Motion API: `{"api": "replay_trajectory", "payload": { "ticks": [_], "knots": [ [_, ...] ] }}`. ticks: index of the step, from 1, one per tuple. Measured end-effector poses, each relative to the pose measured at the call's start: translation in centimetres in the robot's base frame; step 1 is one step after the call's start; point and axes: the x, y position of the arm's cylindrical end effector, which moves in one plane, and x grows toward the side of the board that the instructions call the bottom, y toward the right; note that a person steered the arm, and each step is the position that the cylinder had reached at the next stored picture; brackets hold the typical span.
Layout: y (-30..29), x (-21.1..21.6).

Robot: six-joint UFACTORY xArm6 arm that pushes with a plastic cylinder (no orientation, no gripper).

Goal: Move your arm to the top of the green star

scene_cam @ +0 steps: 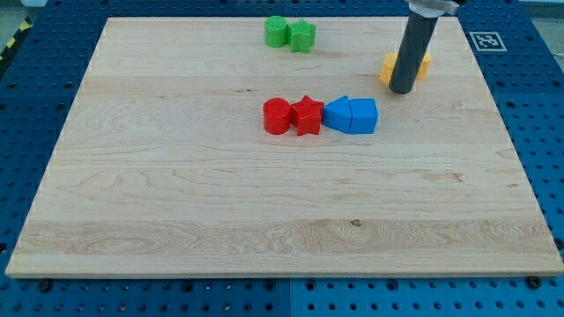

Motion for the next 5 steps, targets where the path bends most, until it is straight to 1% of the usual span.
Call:
{"api": "replay_trajectory", "payload": {
  "ticks": [1, 3, 4, 5],
  "knots": [
    [0.0, -1.2],
    [-0.8, -1.2],
    [-5.3, -1.2],
    [-11.2, -1.5]
  ]
}}
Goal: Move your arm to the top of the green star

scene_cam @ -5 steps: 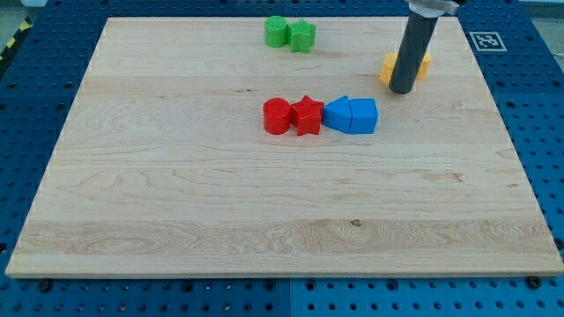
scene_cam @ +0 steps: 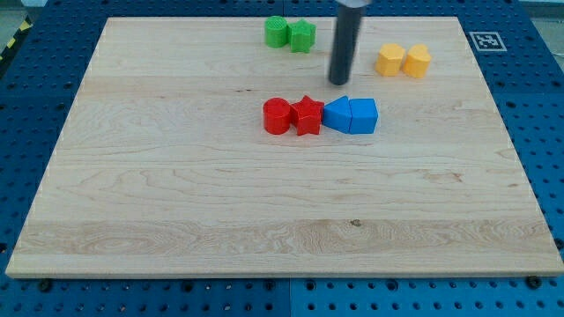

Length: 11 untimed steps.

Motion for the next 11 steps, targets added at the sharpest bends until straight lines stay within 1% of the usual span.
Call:
{"api": "replay_trajectory", "payload": {
  "ticks": [1, 2, 3, 4, 6, 7, 9, 11],
  "knots": [
    [-6.5, -1.9],
    [-12.9, -7.1],
    [-17.0, -13.9],
    [-16.3, -14.5],
    [-6.4, -14.4],
    [-6.4, -14.4],
    [-1.5, -14.4],
    [-1.7, -13.6]
  ]
}}
